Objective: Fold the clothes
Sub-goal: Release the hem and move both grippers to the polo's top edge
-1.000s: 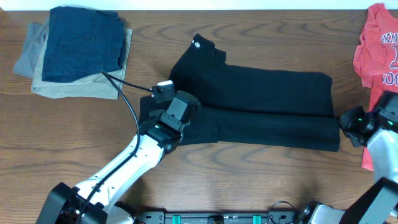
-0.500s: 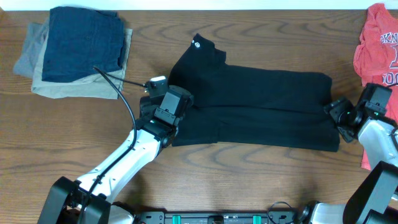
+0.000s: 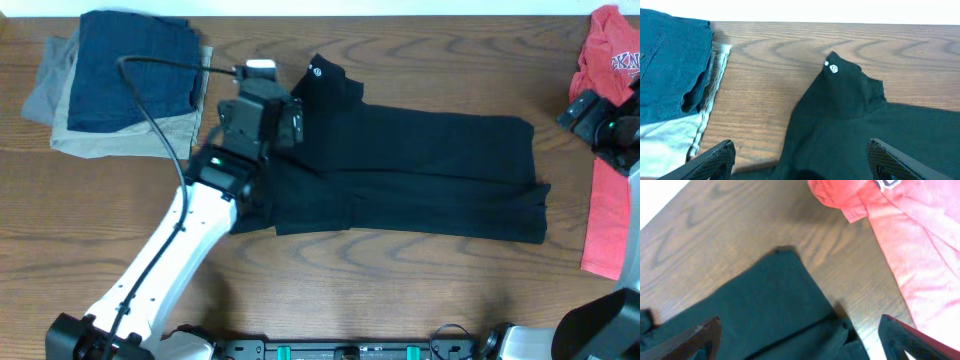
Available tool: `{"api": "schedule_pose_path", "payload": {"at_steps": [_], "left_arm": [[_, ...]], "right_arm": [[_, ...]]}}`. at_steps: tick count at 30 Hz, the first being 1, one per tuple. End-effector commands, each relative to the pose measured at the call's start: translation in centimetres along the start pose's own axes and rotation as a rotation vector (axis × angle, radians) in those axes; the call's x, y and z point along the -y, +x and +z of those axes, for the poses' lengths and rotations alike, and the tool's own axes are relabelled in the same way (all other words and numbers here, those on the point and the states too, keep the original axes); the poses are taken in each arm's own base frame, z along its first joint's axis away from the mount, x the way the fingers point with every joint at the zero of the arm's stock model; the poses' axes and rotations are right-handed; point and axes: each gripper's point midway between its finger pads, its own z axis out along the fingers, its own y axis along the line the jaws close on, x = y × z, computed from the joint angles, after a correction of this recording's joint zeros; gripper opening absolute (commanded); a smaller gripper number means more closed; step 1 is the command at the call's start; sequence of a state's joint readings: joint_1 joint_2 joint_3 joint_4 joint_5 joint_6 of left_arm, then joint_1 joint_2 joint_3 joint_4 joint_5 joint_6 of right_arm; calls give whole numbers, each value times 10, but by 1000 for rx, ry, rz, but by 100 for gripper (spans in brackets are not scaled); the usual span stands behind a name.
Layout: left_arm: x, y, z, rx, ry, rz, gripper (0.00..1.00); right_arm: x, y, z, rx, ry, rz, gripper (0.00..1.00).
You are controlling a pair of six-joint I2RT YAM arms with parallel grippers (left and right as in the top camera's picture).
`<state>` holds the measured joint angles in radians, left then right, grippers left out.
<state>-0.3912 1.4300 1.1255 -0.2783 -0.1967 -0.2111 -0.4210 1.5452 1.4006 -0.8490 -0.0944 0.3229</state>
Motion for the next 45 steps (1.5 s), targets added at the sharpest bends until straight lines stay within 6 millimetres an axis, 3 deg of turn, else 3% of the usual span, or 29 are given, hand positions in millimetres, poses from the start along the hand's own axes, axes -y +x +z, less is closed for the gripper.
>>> {"api": "schedule_pose_path", "payload": {"at_steps": [1, 4, 7, 12, 17, 20, 24, 27, 31, 35, 39, 42, 45], "left_arm": [[13, 10, 11, -92, 162, 16, 84], [16, 41, 11, -227, 202, -15, 76], [32, 80, 0, -399, 278, -14, 69], [71, 126, -16, -564, 384, 37, 48], [93, 158, -8, -651, 390, 66, 31], [91, 181, 6, -732, 345, 28, 23], [82, 206, 28, -796, 288, 21, 20], [64, 212, 47, -785, 195, 17, 20], [41, 205, 64, -738, 96, 7, 20], [17, 195, 74, -691, 6, 2, 20], [-8, 186, 80, -645, -105, -3, 20], [-19, 182, 82, -620, -155, 7, 20], [-31, 172, 82, -576, -220, 27, 20]], "right_arm": [[-9, 11, -4, -59, -56, -24, 87], [1, 42, -4, -182, -21, 24, 64], [9, 76, -4, -305, 16, 31, 45], [8, 126, 15, -430, 33, -8, 26], [-6, 164, 44, -466, -44, -31, 21], [-3, 177, 58, -466, -41, -11, 19], [5, 186, 73, -441, -22, -9, 18], [13, 188, 85, -413, 9, 14, 18], [13, 186, 100, -388, 1, 11, 17], [17, 187, 115, -389, 21, 14, 15], [38, 186, 133, -360, 133, 18, 16], [51, 183, 136, -343, 209, 19, 18], [52, 172, 133, -324, 216, 34, 18]]}}
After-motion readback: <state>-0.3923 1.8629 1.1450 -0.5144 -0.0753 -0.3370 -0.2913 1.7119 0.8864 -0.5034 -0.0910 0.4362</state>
